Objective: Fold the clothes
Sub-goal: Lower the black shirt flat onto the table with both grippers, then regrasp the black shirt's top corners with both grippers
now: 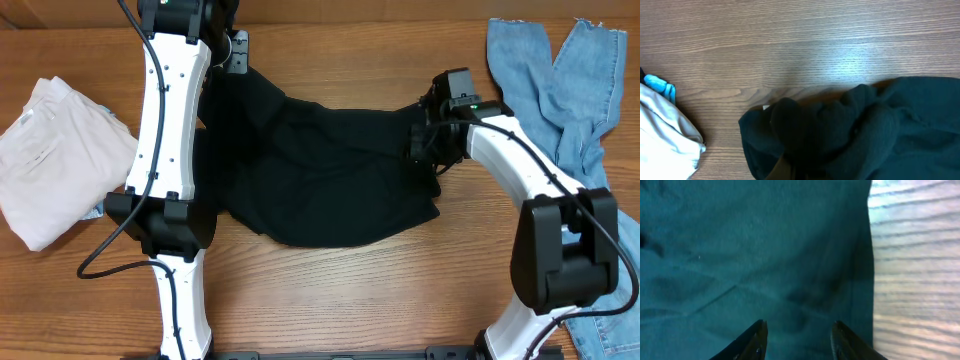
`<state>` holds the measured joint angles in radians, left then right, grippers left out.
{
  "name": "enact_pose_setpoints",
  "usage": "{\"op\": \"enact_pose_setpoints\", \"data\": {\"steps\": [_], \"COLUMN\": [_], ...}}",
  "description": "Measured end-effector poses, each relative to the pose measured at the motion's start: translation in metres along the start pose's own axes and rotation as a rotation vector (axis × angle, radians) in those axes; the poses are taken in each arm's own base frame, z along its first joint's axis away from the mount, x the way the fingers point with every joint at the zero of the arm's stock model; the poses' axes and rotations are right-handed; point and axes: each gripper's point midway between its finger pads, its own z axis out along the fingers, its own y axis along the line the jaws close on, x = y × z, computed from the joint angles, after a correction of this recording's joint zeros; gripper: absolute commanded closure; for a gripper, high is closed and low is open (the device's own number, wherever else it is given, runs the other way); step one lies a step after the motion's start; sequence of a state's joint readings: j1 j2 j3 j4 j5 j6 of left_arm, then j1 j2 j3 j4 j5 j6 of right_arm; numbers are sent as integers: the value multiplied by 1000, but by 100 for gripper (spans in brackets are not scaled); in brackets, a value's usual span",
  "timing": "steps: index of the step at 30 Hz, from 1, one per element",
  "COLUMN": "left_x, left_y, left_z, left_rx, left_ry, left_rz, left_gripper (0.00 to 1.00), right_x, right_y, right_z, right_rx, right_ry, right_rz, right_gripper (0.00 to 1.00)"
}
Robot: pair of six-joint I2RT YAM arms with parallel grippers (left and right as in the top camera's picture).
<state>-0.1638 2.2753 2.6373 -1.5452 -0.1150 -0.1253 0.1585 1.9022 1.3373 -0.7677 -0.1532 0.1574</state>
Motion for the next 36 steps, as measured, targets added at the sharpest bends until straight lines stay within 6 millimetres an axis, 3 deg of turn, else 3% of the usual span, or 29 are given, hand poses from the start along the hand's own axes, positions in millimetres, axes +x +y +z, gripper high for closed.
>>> {"op": "enact_pose_setpoints", "data": {"steps": [9, 15, 18, 21, 22, 36], "left_x": [1, 1, 1, 1, 1, 7], "left_y": [0, 0, 0, 0, 0, 1], "left_z": [0, 0, 0, 0, 0, 0], "left_rx": [0, 0, 0, -1, -1, -4], "left_ry": [3, 3, 3, 4, 5, 28], "left_rz": [0, 0, 0, 0, 1, 4], "left_gripper": [96, 96, 96, 96, 96, 96], "right_x": [10, 4, -1, -2, -2, 2], "right_y": [-7, -6, -5, -4, -5, -6], "right_z": [28, 31, 31, 31, 31, 27], "right_rx": [10, 4, 0, -1, -1, 4], "right_ry": [61, 36, 19, 13, 14, 33], "right_rz": [10, 6, 3, 7, 7, 7], "right_gripper": [54, 55, 65, 94, 96, 96]}}
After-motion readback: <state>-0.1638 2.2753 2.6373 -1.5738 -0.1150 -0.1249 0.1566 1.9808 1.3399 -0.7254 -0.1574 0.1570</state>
